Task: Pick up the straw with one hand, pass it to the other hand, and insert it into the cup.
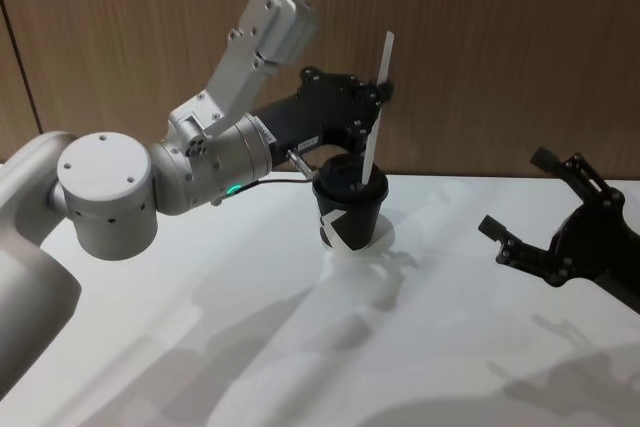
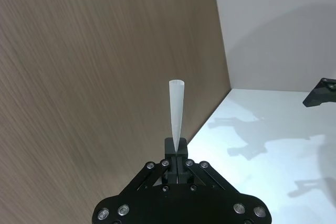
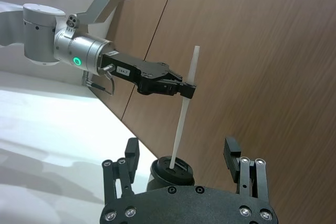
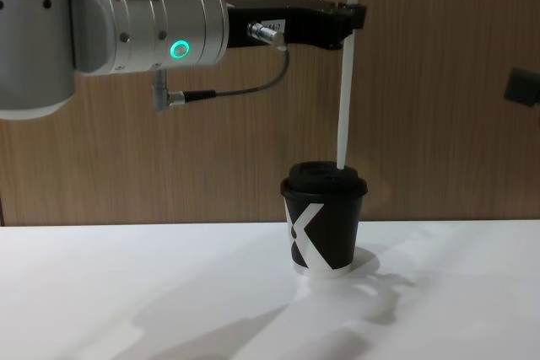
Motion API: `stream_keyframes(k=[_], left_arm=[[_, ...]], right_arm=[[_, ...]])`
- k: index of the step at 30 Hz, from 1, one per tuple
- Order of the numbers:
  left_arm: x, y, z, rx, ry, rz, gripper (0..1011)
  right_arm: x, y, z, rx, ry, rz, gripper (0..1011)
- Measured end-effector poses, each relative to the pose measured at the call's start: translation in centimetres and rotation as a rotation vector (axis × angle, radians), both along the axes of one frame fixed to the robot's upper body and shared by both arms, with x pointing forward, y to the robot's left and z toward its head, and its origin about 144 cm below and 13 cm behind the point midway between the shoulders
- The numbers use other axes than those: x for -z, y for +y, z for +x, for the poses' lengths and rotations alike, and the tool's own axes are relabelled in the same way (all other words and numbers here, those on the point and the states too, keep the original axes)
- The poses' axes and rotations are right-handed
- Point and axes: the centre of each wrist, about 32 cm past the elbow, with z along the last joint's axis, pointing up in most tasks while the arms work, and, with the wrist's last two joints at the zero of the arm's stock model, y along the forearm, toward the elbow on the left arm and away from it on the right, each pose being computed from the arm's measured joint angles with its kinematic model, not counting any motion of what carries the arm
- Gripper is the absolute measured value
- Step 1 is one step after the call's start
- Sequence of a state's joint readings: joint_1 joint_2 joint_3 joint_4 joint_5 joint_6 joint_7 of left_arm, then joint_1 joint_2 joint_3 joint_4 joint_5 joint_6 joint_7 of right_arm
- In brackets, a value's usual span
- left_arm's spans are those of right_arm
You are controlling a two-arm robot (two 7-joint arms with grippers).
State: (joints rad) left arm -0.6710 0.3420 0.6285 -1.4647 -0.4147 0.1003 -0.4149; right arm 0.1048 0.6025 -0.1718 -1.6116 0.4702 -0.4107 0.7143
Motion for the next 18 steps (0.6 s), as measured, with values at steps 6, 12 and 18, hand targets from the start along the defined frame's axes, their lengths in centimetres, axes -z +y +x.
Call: stream_keyframes(k=[6, 12, 18], left_arm=[[0.18, -0.01, 0.29, 0.0, -0.002, 0.002, 5], [0.31, -0.04, 0.56, 0.001, -0.004, 0.008, 5], [0.35, -0.08, 0.68, 0.004, -0.005, 0.014, 5]], right_arm=[[0.0, 0.0, 0.0, 0.0, 0.0, 0.0, 1001], [0.0, 0.0, 0.0, 0.0, 0.0, 0.0, 1001], [0.0, 0.0, 0.0, 0.0, 0.0, 0.0, 1001]])
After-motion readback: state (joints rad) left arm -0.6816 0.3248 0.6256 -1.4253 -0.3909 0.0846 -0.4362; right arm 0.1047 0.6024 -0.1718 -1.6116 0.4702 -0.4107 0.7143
